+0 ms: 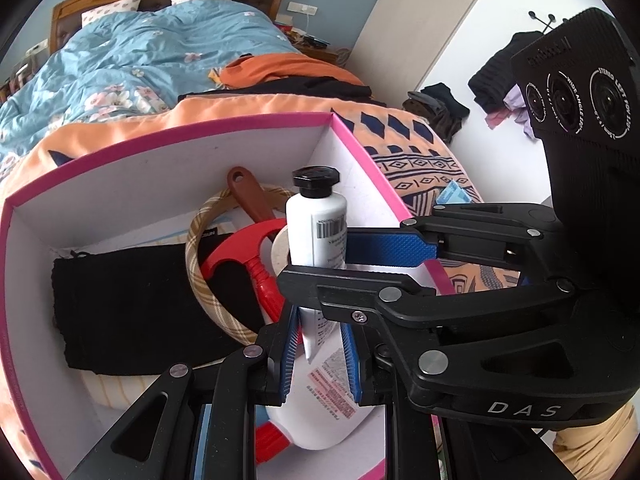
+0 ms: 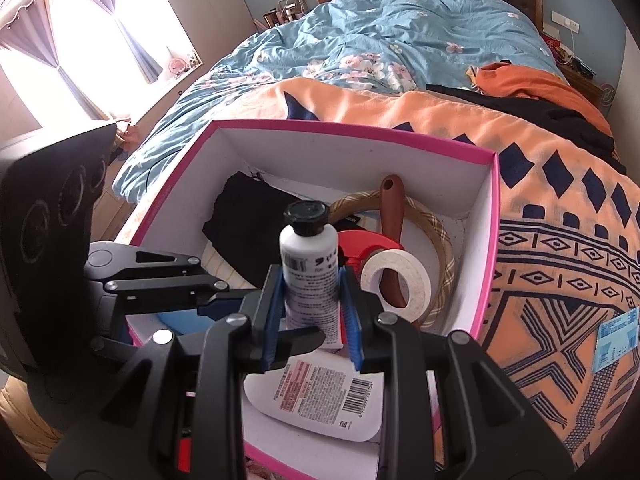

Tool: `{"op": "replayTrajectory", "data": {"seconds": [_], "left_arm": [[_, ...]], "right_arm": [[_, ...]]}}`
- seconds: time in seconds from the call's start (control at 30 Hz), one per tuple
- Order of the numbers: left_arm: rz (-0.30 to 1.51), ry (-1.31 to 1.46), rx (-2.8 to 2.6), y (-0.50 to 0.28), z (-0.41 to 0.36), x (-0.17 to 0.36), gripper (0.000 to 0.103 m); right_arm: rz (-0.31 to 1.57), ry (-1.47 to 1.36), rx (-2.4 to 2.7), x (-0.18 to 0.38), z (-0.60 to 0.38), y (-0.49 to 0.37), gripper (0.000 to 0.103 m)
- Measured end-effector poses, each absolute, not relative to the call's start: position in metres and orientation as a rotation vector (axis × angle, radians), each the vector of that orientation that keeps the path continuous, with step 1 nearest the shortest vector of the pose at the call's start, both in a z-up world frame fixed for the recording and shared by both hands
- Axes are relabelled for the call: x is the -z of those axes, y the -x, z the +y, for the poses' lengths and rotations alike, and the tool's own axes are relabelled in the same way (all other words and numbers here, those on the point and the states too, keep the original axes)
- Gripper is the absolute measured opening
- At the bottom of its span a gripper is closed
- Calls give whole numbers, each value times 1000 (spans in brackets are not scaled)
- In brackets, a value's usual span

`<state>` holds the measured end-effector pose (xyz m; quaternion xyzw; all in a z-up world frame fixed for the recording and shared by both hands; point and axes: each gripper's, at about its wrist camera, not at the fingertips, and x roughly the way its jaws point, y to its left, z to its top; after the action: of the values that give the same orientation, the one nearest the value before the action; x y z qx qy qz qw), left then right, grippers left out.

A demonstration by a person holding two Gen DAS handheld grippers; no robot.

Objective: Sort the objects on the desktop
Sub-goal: 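Hold the tube upright over the box and lower it beside the red object, then set the tube down in the box and open the right gripper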

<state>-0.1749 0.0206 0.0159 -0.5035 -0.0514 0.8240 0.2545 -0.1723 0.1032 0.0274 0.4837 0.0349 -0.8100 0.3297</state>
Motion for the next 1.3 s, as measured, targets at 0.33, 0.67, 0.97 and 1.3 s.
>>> {"op": "replayTrajectory", "data": {"seconds": [0.33, 0.67, 0.97, 1.3], "left_arm": [[-133, 1384, -2251, 180, 17, -11, 20], [-136, 1401, -2260, 185, 14, -5, 20], [-133, 1423, -2260, 188, 12, 1, 20], [-136, 1439, -2260, 192, 9, 6, 20]], "right_arm": [[90, -1288, 2116, -20, 99, 179, 30], [88, -1323, 2122, -10, 95, 189, 30], [84, -1349, 2116, -2, 92, 194, 30], [63, -1382, 2112, 7, 87, 200, 30]]}}
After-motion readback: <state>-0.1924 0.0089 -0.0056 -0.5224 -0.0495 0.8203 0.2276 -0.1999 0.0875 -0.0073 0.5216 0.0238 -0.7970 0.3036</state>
